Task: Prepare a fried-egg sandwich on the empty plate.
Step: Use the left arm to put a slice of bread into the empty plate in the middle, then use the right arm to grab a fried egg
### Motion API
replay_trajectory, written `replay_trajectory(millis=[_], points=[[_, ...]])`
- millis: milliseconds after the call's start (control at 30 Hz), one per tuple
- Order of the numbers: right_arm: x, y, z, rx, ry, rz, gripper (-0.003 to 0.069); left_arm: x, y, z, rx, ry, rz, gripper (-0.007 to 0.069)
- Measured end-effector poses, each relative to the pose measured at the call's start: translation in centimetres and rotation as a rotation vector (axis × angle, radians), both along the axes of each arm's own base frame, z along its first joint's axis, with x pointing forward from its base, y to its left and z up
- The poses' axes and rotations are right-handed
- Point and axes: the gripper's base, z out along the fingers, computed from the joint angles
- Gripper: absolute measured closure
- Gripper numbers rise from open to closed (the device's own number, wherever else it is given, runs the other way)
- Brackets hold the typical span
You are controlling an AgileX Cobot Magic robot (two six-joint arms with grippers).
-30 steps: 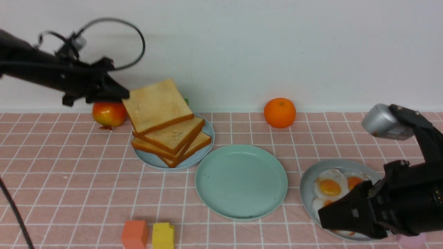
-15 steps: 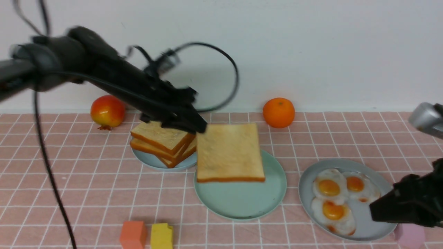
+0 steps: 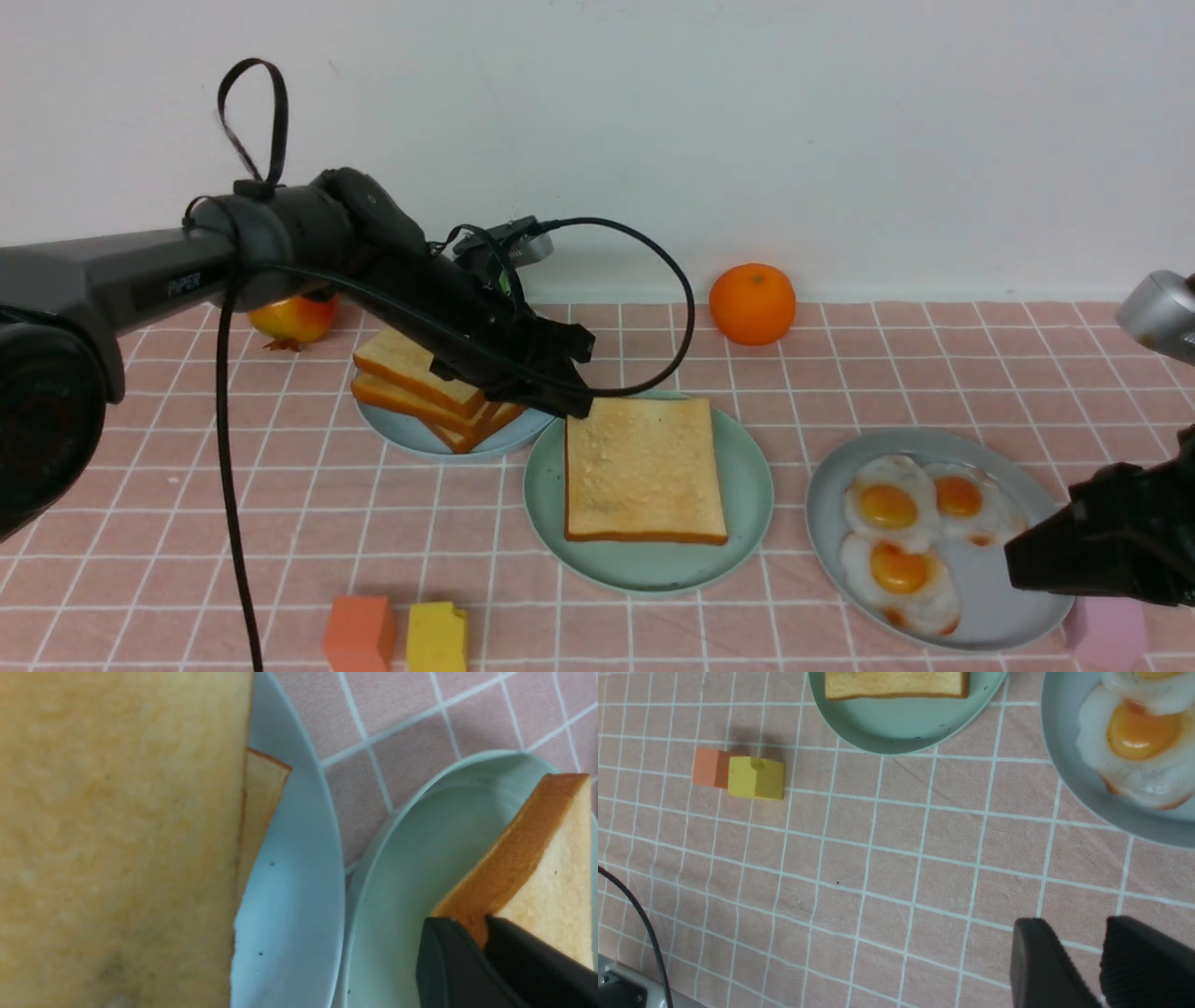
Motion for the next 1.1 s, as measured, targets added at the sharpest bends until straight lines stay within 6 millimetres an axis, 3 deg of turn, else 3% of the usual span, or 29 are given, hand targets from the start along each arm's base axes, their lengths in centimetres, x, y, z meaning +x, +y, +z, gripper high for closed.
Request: replay_trajectory(millis=[100,233,333,367,433,467,600,633,700,800,833,867,967,1100], points=[[0.2,-0.1,0.1,0.022,0.012,-0.053,0.0404,0.0,0.0,0.0,0.0,0.013,0.013,0.0524],[0.4,-0.4,-0.1,-0.004,0.006,-0.086,0.0347,-0.1,0.3,0.1,0.033,0.012,0.01,0.0454],[1.3,-0.6,-0.6,-0.024,-0.007,-0.115,0.0277,-0.3,0.6,1.0,0.074,-0.003,0.014,0.0311],[1.9,-0.6,-0.9,-0.015,-0.008,-0.134,0.0251,-0.4,0.8,1.7,0.08,-0.005,0.028,0.0225],[2.4,-0.5,-1.2,-0.002,0.001,-0.148,0.0237,-0.6,0.9,2.3,0.081,-0.008,0.036,0.0173],[3.4,-0.3,-1.8,0.039,0.02,-0.182,0.0216,-1.0,1.1,3.7,0.092,-0.022,0.036,0.0076],[5.0,-0.2,-2.9,0.072,0.054,-0.223,0.0203,-1.9,1.4,6.0,0.11,-0.047,0.013,-0.0008],[5.9,-0.2,-3.4,0.073,0.074,-0.241,0.0201,-2.6,1.7,7.8,0.115,-0.067,0.001,-0.0034],[6.7,-0.2,-4.0,0.064,0.105,-0.252,0.02,-3.3,1.9,9.5,0.113,-0.088,-0.008,-0.0038],[8.7,-0.4,-4.9,0.001,0.144,-0.249,0.0199,-6.1,2.4,14.5,0.091,-0.141,-0.026,-0.0022],[8.9,-0.4,-4.7,-0.007,0.139,-0.245,0.0198,-6.1,2.4,14.4,0.091,-0.137,-0.027,-0.0021],[9.5,-0.3,-4.5,-0.034,0.128,-0.241,0.0199,-7.7,2.8,16.2,0.074,-0.16,-0.029,-0.0003],[10.0,0.0,-3.7,-0.062,0.101,-0.25,0.0195,-9.4,3.1,17.0,0.047,-0.151,-0.017,0.0025],[10.3,0.2,-3.8,-0.124,0.116,-0.298,0.0157,-11.4,3.8,14.3,0.071,-0.042,0.029,0.0061]])
